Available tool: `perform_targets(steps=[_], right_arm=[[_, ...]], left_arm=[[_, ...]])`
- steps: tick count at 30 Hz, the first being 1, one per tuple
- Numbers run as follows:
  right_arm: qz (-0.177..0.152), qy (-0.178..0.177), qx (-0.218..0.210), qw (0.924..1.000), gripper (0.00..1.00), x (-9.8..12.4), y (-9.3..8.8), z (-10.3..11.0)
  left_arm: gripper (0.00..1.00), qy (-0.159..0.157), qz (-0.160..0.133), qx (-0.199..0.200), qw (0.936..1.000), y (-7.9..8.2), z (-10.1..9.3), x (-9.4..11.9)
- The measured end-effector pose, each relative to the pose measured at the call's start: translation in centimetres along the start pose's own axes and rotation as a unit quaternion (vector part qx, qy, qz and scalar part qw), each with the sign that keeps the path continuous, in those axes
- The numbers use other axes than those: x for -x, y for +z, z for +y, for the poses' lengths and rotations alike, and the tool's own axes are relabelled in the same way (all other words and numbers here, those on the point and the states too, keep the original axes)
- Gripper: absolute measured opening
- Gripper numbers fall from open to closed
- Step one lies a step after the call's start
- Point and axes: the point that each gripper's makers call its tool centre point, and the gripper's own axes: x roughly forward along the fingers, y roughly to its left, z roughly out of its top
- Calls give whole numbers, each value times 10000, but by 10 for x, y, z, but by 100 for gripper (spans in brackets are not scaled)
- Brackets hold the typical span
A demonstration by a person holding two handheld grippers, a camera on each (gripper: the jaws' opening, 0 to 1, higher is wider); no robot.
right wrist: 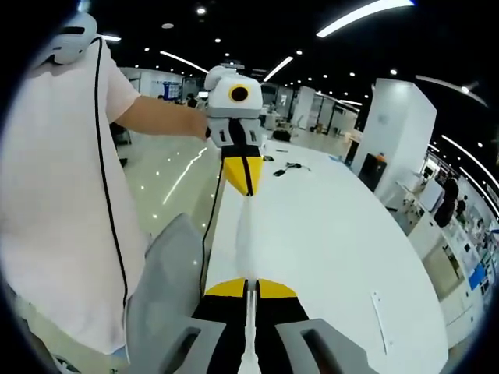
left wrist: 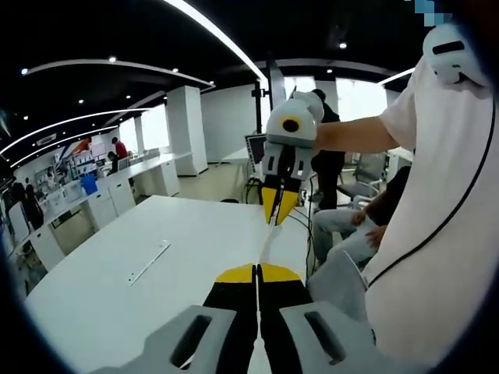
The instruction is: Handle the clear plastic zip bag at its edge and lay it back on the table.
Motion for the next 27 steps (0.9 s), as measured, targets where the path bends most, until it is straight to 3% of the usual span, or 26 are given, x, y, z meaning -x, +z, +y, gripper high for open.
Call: perform_targets(steps=[27], right_arm=[[418,-9,57,9991,0,17,-24,-4]], left_arm=[[0,75,-41,-19,10000,1,3,6]])
